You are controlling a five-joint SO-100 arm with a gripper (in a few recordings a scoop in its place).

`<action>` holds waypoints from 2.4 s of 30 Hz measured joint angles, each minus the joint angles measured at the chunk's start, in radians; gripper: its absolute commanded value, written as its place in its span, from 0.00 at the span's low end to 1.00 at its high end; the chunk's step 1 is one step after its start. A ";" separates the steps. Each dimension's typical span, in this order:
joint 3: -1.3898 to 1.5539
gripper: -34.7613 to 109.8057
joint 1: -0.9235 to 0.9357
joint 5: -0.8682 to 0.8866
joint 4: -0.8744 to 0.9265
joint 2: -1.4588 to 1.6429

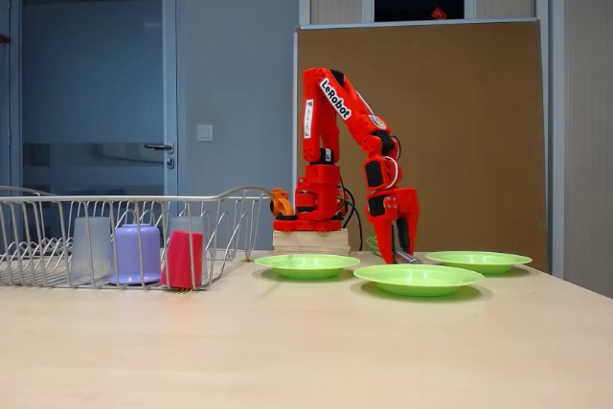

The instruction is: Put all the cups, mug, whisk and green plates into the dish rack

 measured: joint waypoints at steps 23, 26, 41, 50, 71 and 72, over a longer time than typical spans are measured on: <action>-0.245 0.24 0.147 -0.204 0.377 0.095; -0.354 0.24 0.172 -0.275 0.480 0.098; -1.006 0.24 0.279 -0.693 0.899 0.028; -1.324 0.24 0.357 -1.112 1.127 -0.057; -1.312 0.24 0.991 -2.017 1.238 0.106; -1.296 0.24 1.031 -2.057 1.236 0.112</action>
